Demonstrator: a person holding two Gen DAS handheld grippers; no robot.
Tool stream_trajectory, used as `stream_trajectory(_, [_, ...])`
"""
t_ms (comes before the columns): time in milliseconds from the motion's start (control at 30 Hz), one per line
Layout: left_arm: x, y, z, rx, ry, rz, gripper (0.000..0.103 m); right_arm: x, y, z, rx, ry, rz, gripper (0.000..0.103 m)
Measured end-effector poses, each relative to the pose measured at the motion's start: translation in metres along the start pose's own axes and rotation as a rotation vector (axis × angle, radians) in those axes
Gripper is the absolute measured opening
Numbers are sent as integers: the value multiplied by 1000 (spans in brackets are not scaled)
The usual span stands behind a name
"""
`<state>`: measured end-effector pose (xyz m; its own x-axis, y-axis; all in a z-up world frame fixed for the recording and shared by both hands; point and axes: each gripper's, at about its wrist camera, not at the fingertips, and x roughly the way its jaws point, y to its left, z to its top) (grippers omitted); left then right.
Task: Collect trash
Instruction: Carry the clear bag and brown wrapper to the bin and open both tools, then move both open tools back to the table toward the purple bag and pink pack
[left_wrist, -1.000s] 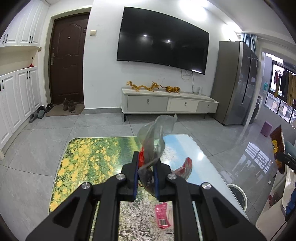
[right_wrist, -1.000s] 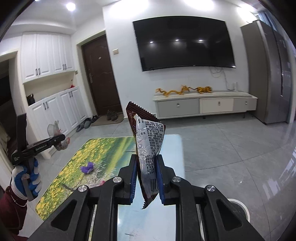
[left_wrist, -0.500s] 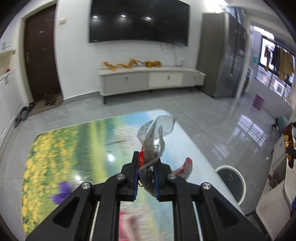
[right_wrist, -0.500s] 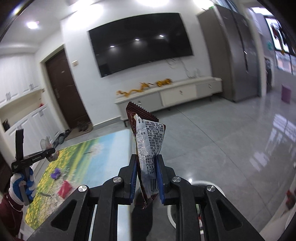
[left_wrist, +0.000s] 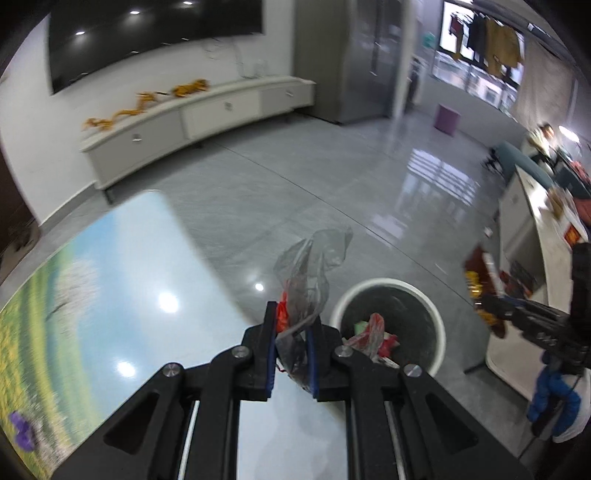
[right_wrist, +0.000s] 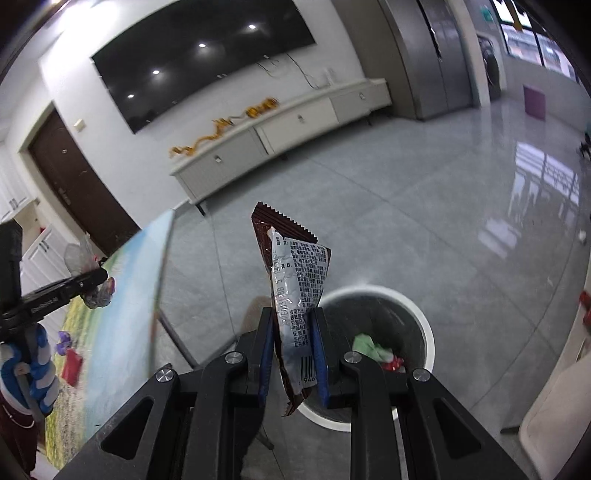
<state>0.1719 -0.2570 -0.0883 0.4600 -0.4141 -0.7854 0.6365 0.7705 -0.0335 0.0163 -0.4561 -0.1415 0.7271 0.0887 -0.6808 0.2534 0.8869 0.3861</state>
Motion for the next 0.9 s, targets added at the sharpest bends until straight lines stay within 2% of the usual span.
stream_trajectory(267, [70, -68, 14, 88, 128, -85, 13, 44, -33, -1, 55, 97, -42, 19])
stream_trajectory(467, [113, -90, 18, 62, 217, -192, 15, 64, -42, -1, 85, 139, -74, 23])
stream_trajectory(500, [117, -92, 20, 53, 228, -209, 17, 66, -43, 0, 88, 145, -82, 26])
stream_trajectory(533, [122, -92, 20, 44, 237, -225, 24, 68, -46, 0, 89, 151, -91, 29])
stream_trajectory(567, [125, -92, 20, 36, 244, -233, 37, 68, -46, -1, 88, 156, -101, 35])
stream_trajectory(600, [126, -91, 20, 29, 246, -237, 46, 69, -47, -1, 85, 160, -115, 40])
stream_trajectory(633, [127, -89, 20, 19, 242, -243, 57, 70, -48, 0, 85, 164, -125, 42])
stream_trajectory(900, [105, -76, 22, 3, 203, -224, 57, 55, -54, -5, 103, 158, -151, 45])
